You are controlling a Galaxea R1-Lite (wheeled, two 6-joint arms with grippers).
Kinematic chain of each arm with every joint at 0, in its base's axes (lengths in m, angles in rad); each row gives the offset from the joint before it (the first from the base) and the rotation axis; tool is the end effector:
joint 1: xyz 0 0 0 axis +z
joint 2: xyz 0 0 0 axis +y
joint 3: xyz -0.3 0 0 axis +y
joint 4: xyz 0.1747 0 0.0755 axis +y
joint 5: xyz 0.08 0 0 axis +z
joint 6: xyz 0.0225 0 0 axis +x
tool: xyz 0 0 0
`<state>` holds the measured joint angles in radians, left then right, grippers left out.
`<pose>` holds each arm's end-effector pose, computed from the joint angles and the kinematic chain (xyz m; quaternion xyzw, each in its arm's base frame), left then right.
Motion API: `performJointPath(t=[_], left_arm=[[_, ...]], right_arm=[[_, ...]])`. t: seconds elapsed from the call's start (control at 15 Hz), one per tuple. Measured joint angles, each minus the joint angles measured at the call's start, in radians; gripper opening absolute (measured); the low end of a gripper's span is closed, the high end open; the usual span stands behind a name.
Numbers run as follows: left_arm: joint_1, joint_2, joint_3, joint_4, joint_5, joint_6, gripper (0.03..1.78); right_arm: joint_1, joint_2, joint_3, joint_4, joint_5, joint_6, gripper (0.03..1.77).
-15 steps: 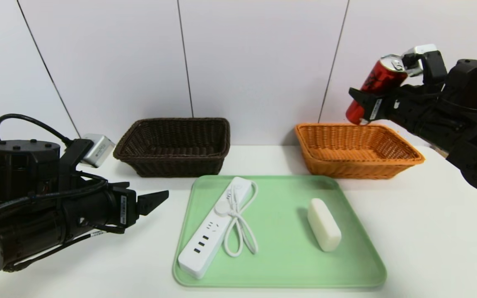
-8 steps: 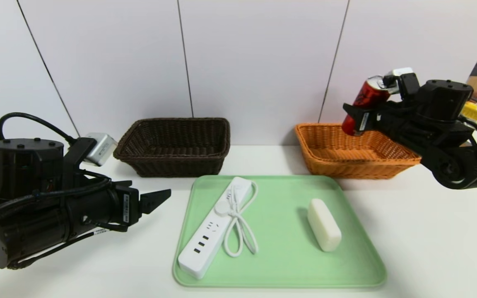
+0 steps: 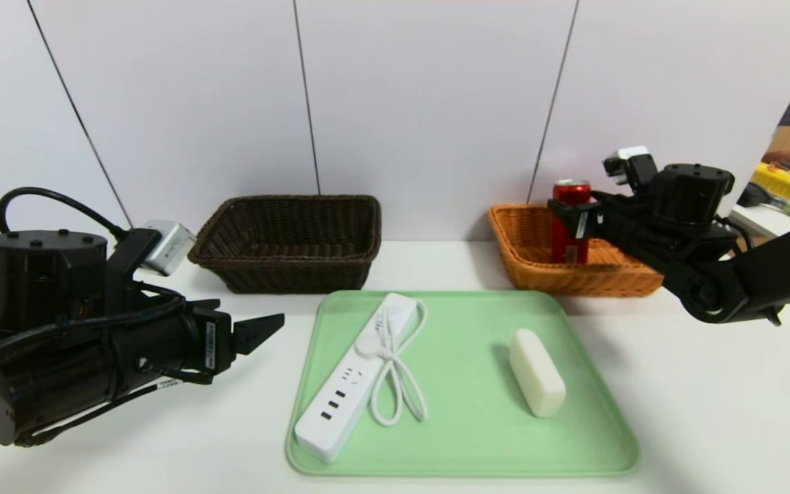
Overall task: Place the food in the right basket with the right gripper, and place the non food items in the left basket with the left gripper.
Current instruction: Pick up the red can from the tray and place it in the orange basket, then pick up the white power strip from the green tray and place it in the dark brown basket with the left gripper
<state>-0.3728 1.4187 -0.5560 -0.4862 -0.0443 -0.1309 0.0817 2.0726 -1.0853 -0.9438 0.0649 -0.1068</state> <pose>0.2053 -0.0814 0.1753 -0.0323 0.1975 -0.1909 0.9610 0.4044 0.0346 0.1544 -0.0534 0.0178 0.0743 0.9956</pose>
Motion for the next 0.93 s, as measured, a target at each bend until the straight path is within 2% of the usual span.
performJointPath(t=[0.6,0.8,0.93], left_arm=[[0.0,-0.007,-0.007,-0.002,0.0,-0.003,1.69],[0.0,-0.014,-0.06,0.001,0.0,0.001,1.69],[-0.011,-0.015,-0.104,0.013,0.003,0.003,1.69]], right_arm=[[0.008,-0.03,0.081,-0.02,0.002,-0.009,1.59],[0.033,-0.108,0.094,0.01,-0.014,-0.009,1.63],[0.051,-0.183,0.098,0.075,-0.023,-0.009,1.65]])
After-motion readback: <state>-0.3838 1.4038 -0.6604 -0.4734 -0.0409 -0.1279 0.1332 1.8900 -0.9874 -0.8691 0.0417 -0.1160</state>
